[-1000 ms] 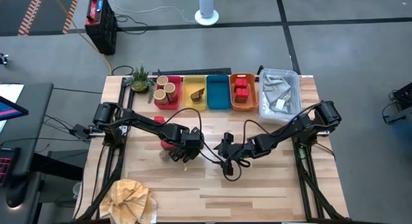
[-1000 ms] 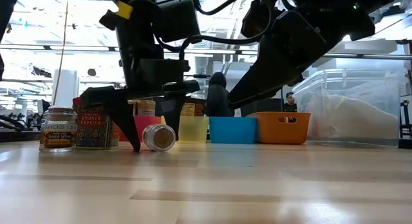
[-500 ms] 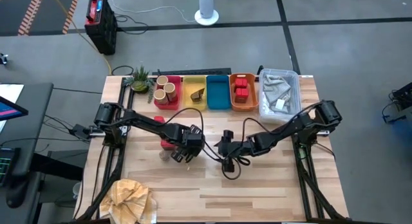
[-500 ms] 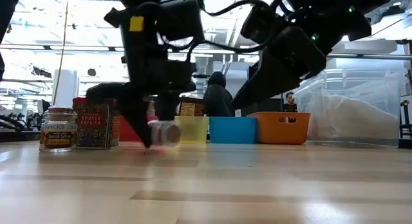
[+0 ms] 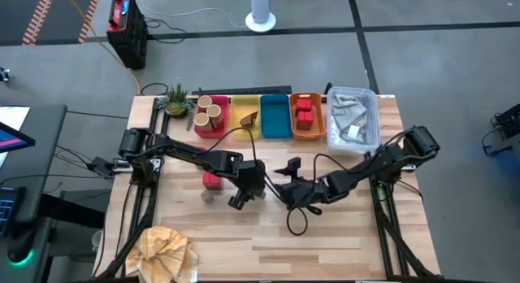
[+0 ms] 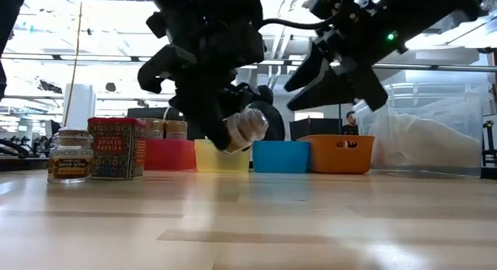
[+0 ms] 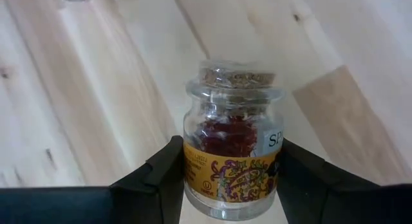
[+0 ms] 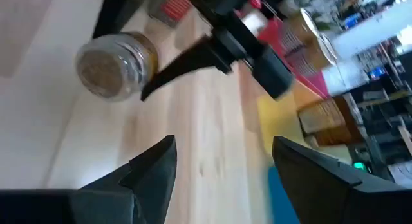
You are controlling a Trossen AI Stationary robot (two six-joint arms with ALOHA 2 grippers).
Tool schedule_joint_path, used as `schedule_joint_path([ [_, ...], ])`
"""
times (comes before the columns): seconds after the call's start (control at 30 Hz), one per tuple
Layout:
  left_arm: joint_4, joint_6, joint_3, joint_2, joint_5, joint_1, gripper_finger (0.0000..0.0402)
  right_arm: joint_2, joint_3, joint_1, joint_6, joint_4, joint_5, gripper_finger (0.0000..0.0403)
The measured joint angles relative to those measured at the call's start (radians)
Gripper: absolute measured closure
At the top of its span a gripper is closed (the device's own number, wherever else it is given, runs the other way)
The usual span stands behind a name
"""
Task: Sort spices by type
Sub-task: Put the brown spice bottle into the blue bin
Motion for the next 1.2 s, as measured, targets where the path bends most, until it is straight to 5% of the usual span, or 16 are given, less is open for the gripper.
schedule_joint_path([
  [0.17, 0.001, 0.025, 0.002, -0.021, -0.003, 0.002, 0.0218, -0.176, -0.003, -0.033, 0.066, -0.19, 0.001, 0.0112],
  [0.37, 0.034, 0.036, 0.009, -0.023, -0.009, 0.002, 0.0218, -0.306, -0.003, -0.04, 0.037, -0.219, 0.003, 0.0112],
  [0.93, 0.013, -0.036, 0.08, -0.015, -0.028, -0.015, 0.0218, -0.064, 0.169, -0.155, 0.096, -0.165, 0.017, 0.0112],
  [1.2, -0.111, -0.014, 0.08, -0.019, -0.026, -0.055, 0.0218, -0.173, 0.177, -0.2, 0.151, -0.361, 0.032, 0.0112],
])
